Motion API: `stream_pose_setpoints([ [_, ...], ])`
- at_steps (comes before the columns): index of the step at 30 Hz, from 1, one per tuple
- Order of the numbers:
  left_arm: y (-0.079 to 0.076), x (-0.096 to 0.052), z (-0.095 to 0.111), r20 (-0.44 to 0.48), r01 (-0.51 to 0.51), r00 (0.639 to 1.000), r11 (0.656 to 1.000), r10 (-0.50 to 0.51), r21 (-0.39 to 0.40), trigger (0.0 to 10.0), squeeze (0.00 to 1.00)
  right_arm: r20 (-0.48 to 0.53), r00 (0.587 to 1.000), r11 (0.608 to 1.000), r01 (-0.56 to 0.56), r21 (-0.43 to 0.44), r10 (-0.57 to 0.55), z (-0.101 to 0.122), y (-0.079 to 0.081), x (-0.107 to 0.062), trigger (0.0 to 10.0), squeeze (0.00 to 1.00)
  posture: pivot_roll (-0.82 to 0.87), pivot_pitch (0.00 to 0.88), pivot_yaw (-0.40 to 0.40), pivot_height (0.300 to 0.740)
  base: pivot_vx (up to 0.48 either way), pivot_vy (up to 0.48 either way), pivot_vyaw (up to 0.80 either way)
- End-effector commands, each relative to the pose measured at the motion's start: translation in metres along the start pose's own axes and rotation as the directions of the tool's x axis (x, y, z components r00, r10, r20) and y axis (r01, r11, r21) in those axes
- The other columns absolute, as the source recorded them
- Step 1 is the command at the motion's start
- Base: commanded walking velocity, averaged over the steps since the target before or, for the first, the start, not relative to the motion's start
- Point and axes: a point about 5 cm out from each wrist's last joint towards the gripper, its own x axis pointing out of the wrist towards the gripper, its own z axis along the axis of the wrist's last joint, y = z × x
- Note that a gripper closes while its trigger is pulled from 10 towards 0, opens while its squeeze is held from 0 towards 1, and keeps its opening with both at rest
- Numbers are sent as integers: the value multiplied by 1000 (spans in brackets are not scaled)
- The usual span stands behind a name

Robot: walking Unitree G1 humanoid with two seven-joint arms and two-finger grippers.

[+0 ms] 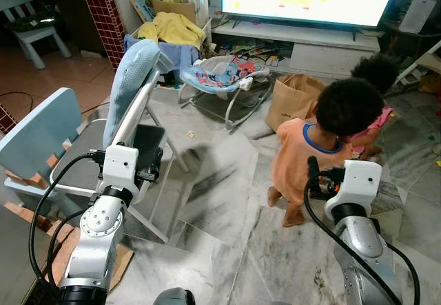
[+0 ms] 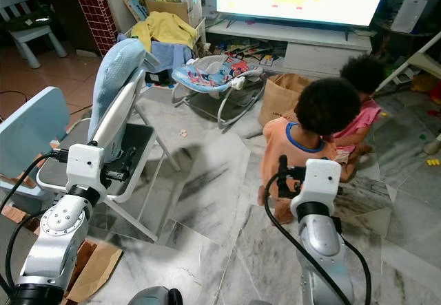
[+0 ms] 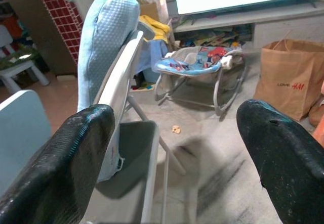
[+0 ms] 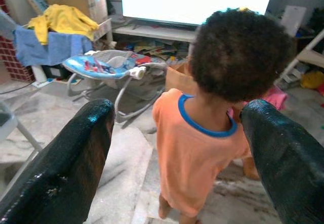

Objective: Restocking fridge

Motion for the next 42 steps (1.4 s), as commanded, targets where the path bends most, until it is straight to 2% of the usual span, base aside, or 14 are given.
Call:
stream_pose_setpoints([
  [1, 5, -2, -4, -22, -29, 999, 1000, 30, 5, 10000, 0, -6, 999, 997, -49, 62, 50, 0, 4, 1, 10000, 0, -52, 0, 36, 740, -304, 0, 0],
  [13, 6, 0, -3, -18, -34, 999, 999, 34, 8, 10000, 0, -4, 997, 992, -77, 99, 78, 4, 10, 4, 10000, 0, -53, 0, 37, 740, -339, 0, 0],
  [20, 4, 2, -1, -18, -26, 999, 1000, 26, 7, 10000, 0, -14, 998, 987, -54, 149, 57, 2, 7, 5, 10000, 0, -50, 0, 42, 740, -350, 0, 0],
  [21, 4, 1, -1, -18, -26, 999, 1000, 26, 7, 10000, 0, -3, 998, 983, -53, 176, 55, 4, 6, 5, 10000, 0, -47, 0, 39, 740, -349, 0, 0],
  [42, 5, -1, -5, -30, -24, 999, 1000, 25, 10, 10000, 0, -48, 998, 980, -30, 198, 40, -3, 4, 4, 10000, 0, -38, 0, 31, 740, -307, 0, 0],
])
